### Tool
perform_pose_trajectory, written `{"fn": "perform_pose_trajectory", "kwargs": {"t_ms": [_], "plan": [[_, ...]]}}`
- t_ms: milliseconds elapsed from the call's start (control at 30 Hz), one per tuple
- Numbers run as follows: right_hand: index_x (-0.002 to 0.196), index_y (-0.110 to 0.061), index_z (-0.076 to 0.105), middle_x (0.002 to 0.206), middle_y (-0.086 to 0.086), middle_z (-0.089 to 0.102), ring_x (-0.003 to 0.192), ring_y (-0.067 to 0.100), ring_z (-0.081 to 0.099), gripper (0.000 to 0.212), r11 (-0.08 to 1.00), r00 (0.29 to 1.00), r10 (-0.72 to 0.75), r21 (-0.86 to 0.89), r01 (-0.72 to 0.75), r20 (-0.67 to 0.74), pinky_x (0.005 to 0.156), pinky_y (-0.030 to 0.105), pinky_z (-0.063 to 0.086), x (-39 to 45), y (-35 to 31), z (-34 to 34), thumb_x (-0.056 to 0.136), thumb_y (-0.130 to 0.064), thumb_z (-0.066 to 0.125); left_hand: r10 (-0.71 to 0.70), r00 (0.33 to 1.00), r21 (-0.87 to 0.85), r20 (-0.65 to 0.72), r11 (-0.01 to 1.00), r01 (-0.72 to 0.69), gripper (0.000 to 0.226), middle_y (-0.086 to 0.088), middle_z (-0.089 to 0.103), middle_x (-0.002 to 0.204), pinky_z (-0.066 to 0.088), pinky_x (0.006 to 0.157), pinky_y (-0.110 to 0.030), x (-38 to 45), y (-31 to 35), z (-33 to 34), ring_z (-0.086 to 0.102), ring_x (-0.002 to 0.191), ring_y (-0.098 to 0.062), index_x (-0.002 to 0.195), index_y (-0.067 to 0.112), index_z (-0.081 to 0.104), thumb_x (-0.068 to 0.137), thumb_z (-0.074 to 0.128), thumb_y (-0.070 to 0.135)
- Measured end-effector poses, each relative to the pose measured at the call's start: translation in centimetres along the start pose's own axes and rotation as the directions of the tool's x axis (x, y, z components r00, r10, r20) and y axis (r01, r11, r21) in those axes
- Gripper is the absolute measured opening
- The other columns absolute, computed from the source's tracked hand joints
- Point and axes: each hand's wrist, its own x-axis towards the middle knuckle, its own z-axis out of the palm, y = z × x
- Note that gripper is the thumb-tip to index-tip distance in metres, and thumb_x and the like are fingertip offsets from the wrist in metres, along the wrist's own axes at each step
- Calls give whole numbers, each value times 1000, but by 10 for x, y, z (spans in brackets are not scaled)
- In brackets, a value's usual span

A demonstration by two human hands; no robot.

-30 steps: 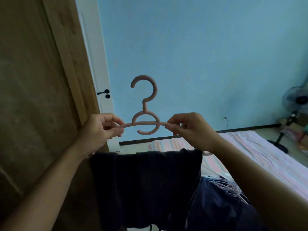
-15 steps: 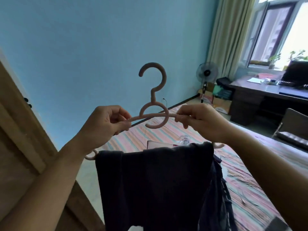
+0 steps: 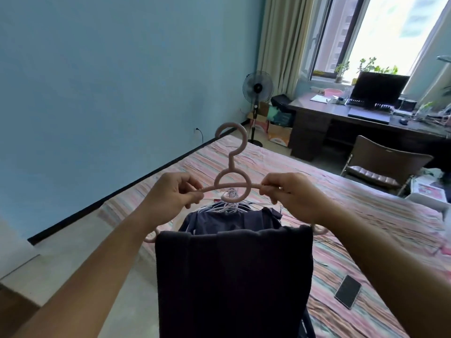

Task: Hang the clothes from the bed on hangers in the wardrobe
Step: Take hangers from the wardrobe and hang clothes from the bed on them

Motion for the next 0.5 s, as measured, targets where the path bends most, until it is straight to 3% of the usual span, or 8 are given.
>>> {"fn": "perform_pose_trajectory", "kwargs": {"t_ms": [167, 333, 500], "plan": [[76, -30, 58, 64, -5, 57, 57, 11, 45, 27, 991, 989, 119, 49, -124, 93, 59, 32, 42, 33, 75, 32, 102, -23, 53, -181, 983, 36, -28, 983, 182, 16, -6, 70, 64, 55, 58, -30, 62, -45, 53, 67, 57, -17, 76, 11, 68, 75, 83, 12], [83, -20, 61, 68, -1, 59, 62, 17, 51, 21, 983, 979, 185, -5, -185, 88, 61, 37, 43, 85, 146, 62, 102, -24, 52, -243, 966, 122, -86, 960, 252, 17, -2, 67, 70, 44, 56, -19, 131, -85, 99, 62, 64, -13, 73, 14, 66, 77, 82, 16], [86, -17, 59, 72, 4, 60, 69, 26, 54, 21, 973, 964, 229, -5, -230, 132, 66, 43, 45, 144, 213, 97, 102, -25, 50, -301, 947, 152, -108, 937, 315, 17, 2, 64, 71, 44, 59, -22, 197, -134, 137, 62, 70, -16, 75, 19, 64, 80, 80, 17]]}}
